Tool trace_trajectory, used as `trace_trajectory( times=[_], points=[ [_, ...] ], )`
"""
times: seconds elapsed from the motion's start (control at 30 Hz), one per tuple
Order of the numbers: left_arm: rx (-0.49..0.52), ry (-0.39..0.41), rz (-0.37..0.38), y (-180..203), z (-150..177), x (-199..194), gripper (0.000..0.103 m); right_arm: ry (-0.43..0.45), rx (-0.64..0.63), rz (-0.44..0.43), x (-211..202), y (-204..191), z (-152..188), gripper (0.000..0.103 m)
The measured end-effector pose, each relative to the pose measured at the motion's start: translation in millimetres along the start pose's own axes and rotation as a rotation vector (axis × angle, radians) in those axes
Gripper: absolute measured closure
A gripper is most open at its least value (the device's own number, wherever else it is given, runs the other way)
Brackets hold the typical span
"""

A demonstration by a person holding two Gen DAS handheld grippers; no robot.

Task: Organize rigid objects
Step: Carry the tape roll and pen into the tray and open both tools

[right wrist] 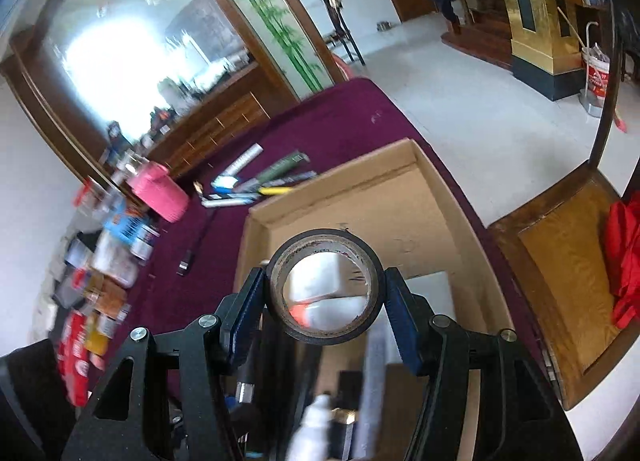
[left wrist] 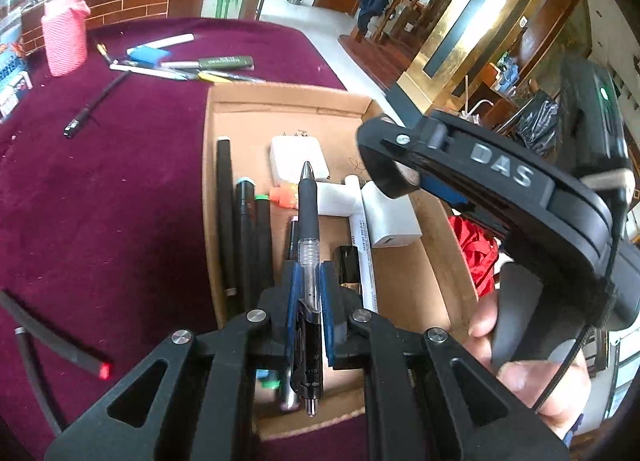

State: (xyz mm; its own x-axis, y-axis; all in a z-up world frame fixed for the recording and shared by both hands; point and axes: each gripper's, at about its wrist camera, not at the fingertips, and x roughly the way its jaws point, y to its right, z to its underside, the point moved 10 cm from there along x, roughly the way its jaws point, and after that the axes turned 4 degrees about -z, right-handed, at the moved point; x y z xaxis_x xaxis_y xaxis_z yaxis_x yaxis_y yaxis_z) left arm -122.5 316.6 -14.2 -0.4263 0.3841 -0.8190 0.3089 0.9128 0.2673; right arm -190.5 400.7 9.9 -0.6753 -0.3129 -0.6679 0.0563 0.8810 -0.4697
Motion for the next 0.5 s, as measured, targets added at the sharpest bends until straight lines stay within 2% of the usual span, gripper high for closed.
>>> trace_trajectory(
  times=[0.23,0.5],
  points=[
    [-0.011,-0.049,-0.003,5,9,24,0.095,-0.073,-0.045,0.062,28,13,0,0.05],
    [-0.011,-0.043,0.003,5,10,29,0.095,-0.077,-0.112,0.155,38,19,-2,0.05]
  ],
)
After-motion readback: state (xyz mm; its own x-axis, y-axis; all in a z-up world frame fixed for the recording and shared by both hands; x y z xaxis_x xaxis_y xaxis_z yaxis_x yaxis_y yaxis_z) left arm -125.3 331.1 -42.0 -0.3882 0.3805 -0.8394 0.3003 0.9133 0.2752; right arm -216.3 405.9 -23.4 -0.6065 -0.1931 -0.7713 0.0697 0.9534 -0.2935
